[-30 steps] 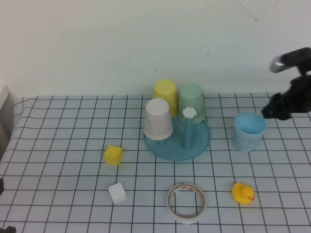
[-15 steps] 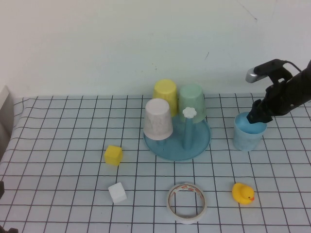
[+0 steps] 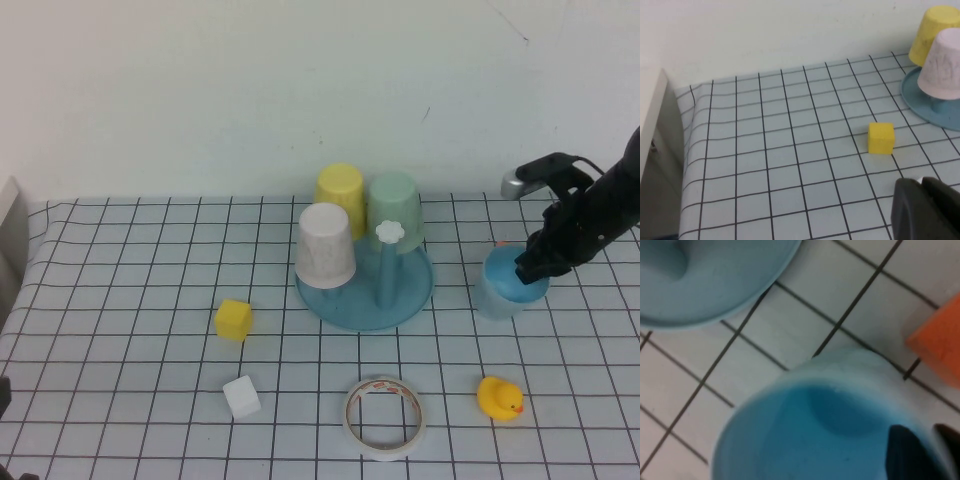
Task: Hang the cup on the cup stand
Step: Pick up the cup from the table, then adjust the cup with two arms
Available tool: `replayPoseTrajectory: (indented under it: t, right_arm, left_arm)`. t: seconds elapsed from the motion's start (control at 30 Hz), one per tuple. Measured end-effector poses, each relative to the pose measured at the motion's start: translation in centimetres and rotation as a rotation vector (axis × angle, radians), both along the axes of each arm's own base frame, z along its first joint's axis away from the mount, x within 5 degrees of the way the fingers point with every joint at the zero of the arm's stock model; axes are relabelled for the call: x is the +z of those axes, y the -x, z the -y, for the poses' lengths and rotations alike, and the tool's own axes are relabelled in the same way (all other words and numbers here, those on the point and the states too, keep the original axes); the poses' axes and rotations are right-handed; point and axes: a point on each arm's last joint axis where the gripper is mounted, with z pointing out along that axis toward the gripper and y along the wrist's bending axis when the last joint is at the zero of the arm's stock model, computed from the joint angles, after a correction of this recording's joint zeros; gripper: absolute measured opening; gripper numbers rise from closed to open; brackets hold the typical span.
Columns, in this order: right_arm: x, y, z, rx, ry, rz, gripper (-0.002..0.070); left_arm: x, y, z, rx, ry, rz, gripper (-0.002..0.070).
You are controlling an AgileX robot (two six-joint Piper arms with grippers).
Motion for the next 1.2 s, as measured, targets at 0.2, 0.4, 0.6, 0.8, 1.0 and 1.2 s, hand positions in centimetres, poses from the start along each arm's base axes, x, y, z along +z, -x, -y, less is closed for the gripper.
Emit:
replayPoseTrajectory:
  t: [0.2, 0.4, 0.6, 0.8, 1.0, 1.2]
  right_arm:
    - [0.0, 0.8, -0.1, -0.011, -0.016, -0.093, 0.0020]
    - [3.5, 1.5, 0.2, -0.057, 0.004, -0.092, 0.0019]
    - [13.0, 2.6, 0.2, -0.112, -0.055, 0.176, 0.0019]
    - [23.0, 4.9, -1.8, -0.173, -0.332, 0.523, 0.0019]
    - [27.2, 7.6, -7.6, -0.049, -0.538, 0.670, 0.0019]
    - [26.4, 10.1, -14.4, 0.009, -0.738, 0.623, 0.0018]
  left_arm:
    - [-0.1, 0.1, 0.0, -0.005, -0.001, -0.017, -0.0001]
    - [-0.2, 0.1, 0.1, -0.005, 0.013, -0.021, -0.0001]
    - [0.2, -0.1, 0.0, 0.007, 0.018, 0.020, -0.0001]
    - [1.7, -0.5, -0.4, 0.066, 0.101, 0.178, -0.0001]
    - [2.9, -0.6, -0.9, 0.146, 0.270, 0.298, -0.0001]
    - [3.1, -0.6, -1.0, 0.165, 0.328, 0.310, -0.0001]
